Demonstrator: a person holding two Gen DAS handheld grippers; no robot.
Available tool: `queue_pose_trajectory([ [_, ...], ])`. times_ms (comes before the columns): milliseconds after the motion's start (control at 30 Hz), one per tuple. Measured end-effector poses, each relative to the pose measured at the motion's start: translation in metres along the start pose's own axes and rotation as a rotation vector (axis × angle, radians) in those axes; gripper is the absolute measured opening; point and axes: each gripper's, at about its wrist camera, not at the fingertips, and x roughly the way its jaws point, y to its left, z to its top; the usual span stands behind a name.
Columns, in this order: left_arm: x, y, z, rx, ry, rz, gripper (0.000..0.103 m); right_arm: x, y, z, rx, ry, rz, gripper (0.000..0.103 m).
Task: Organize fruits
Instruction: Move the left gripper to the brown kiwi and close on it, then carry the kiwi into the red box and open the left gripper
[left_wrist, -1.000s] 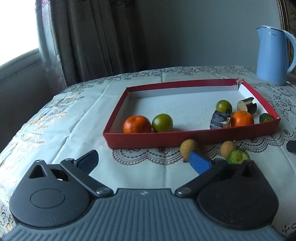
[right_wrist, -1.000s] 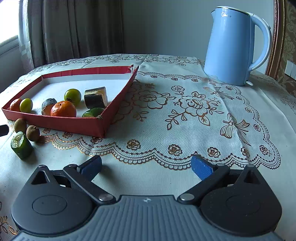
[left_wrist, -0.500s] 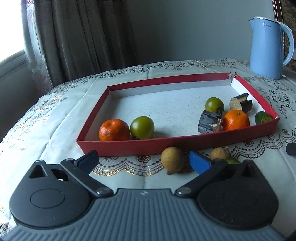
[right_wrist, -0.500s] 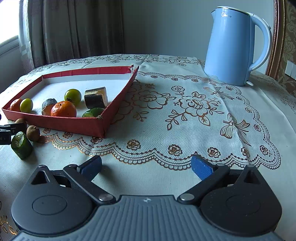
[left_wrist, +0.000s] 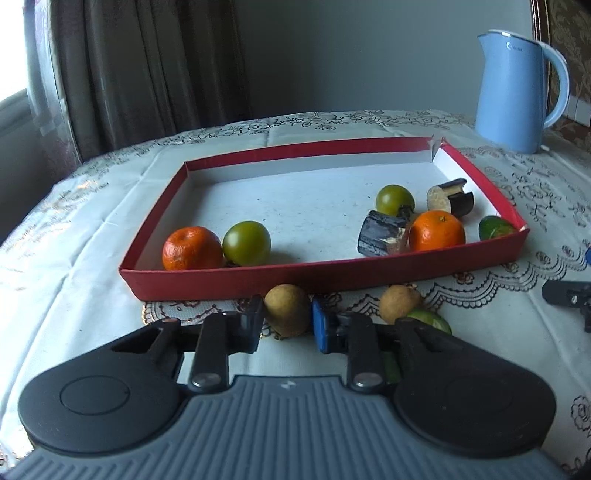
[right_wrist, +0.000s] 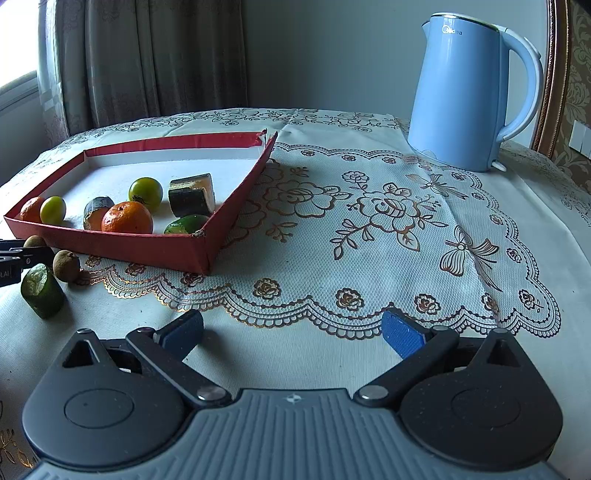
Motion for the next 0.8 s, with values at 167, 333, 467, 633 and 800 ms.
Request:
queue_pose_trajectory([
  [167, -0.009, -0.001, 0.0, -0.01, -0.005, 0.024, 0.026, 0.0, 0.0, 0.0, 0.0, 0.0, 0.0, 0.103],
  [333, -0.023, -0.001, 0.005, -0.008, -0.038, 0.068, 0.026, 0.0, 0.0, 0.0, 0.0, 0.0, 0.0, 0.103],
  [467, -0.028, 0.001, 0.011, -0.018, -0.058, 0.088, 0.026, 0.0, 0.0, 0.0, 0.0, 0.0, 0.0, 0.103],
  [633, -0.024, 0.004, 0.023, -0.034, -0.068, 0.119, 0.026, 0.0, 0.0, 0.0, 0.0, 0.0, 0.0, 0.103],
  [800, -0.016, 0.004, 0.035, -0.034, -0.082, 0.142, 0.026, 0.0, 0.0, 0.0, 0.0, 0.0, 0.0, 0.103],
])
